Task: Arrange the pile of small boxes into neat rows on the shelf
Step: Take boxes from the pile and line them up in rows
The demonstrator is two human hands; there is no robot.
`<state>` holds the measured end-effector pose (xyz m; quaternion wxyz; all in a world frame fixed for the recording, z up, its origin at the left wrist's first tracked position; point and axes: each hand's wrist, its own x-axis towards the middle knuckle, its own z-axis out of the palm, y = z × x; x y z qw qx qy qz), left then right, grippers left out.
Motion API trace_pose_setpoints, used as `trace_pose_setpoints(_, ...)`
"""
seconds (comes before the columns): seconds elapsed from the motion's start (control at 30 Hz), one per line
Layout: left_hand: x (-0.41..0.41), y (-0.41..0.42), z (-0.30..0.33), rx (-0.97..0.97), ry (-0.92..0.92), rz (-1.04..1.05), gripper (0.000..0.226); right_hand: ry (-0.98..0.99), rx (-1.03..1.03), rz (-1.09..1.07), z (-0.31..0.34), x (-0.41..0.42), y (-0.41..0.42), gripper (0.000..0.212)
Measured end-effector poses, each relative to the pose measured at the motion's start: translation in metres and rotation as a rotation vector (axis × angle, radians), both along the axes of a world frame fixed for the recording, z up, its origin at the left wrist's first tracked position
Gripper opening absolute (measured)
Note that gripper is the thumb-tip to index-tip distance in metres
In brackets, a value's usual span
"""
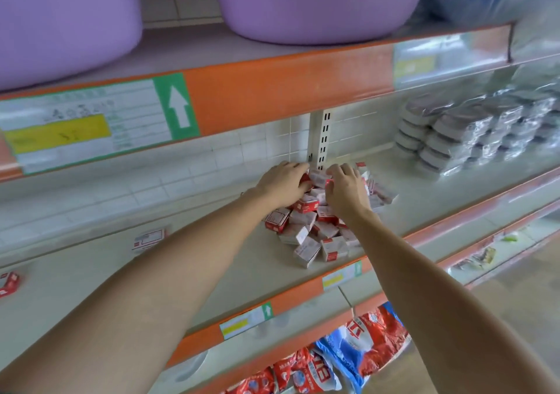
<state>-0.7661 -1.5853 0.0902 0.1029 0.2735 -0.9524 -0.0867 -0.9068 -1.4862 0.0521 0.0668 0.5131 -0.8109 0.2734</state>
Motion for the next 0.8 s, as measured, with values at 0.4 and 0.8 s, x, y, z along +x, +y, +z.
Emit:
trace_pose_setpoints(0.4,-0.101,0.027,0.0,-0.039,-0.118,-0.123,0.049,-0.166,-0.021,-0.139,-0.022,-0.081,0.01,0.037)
trace_pose_setpoints(0.8,-0.146,0.027,-0.027,-0.009,-0.145,-0.153,0.042,-0.309,0.228,-0.373,-0.046,-0.126,0.005,0.037)
